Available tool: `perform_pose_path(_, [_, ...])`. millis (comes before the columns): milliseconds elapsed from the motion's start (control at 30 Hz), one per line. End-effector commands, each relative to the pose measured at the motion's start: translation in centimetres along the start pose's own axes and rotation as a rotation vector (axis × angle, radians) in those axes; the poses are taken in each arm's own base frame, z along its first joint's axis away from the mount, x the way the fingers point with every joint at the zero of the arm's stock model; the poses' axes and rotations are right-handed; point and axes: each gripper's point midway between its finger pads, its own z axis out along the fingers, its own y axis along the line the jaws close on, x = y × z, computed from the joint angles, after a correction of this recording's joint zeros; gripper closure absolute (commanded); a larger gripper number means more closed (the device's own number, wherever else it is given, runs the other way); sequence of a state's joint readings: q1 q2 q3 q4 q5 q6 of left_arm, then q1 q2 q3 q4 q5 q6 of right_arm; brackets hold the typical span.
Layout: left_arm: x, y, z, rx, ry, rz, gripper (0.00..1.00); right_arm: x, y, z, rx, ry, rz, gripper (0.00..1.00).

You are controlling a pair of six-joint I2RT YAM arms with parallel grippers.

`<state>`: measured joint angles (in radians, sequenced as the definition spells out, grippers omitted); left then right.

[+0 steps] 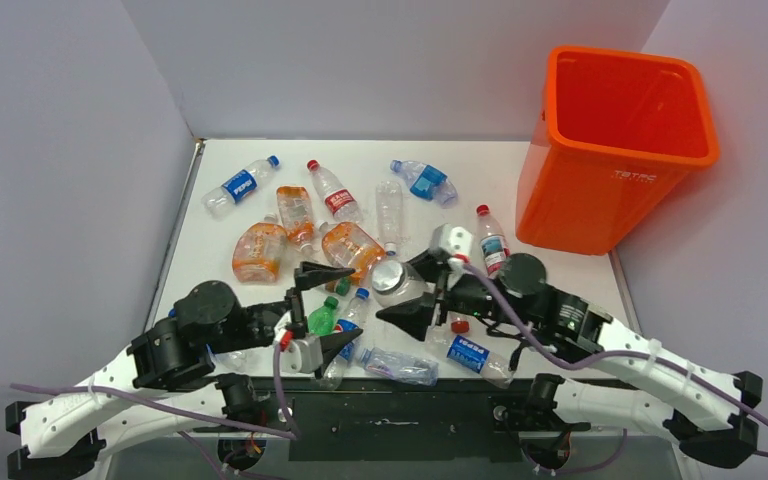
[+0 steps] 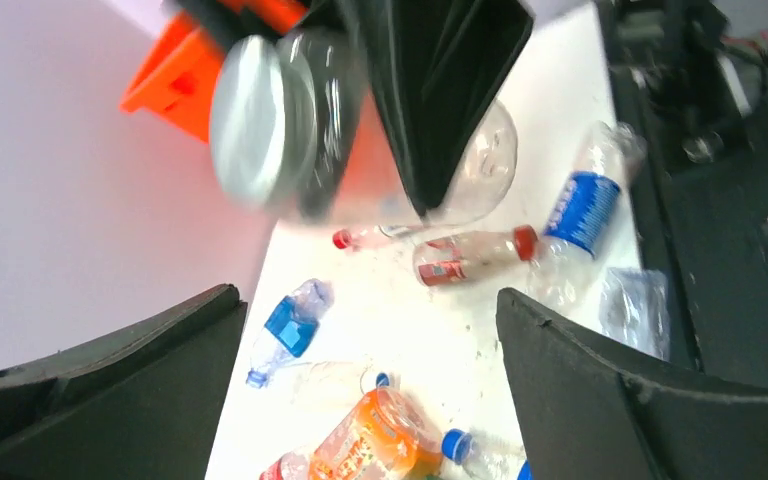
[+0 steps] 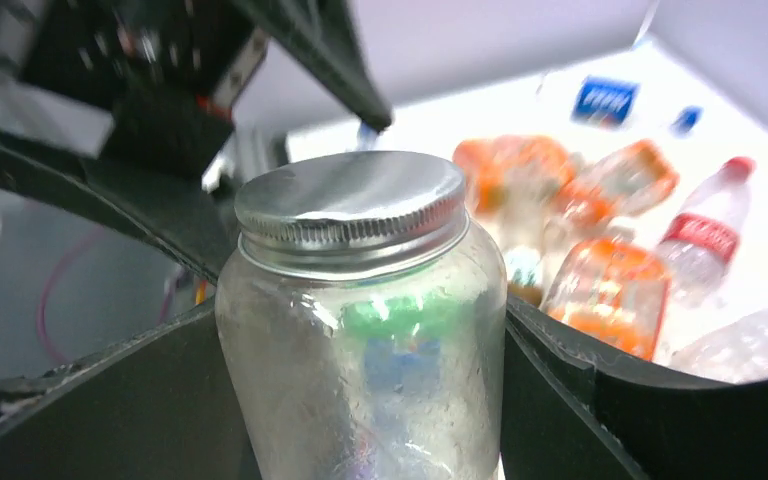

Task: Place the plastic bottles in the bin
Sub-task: Pick up the plastic bottle at the center of the board.

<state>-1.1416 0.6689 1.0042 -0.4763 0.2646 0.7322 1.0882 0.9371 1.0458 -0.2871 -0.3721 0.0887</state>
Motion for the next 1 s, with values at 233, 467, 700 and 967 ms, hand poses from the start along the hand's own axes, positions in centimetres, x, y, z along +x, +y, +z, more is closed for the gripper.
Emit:
perform_pose_path(233, [-5.3,6.4,0.9,-0.373,-0.398,-0.728,0.04,-14.4,-0.2,-6.5,-0.008,-0.925,0.272,0.53])
perform_pose_path(467, [-8.1,5.5,3.9,-0.155,-0.494,-0.823,0.04,-14.2,0.1,-4.8,-0.076,-0.942,0.333,0.52])
perform_pose_path(700, [-7.6,5.2,4.9,-0.074,-0.498,-0.869,0.19,-13.5,-0.4,-4.5,-0.049,-0.937,0.332,0.52])
perform_pose_path(967, [-5.8,4.9,5.1,-0.072,-0.426,-0.854,0.82,-12.3,-1.8,-2.8,0.074,-0.758,0.312,0.07])
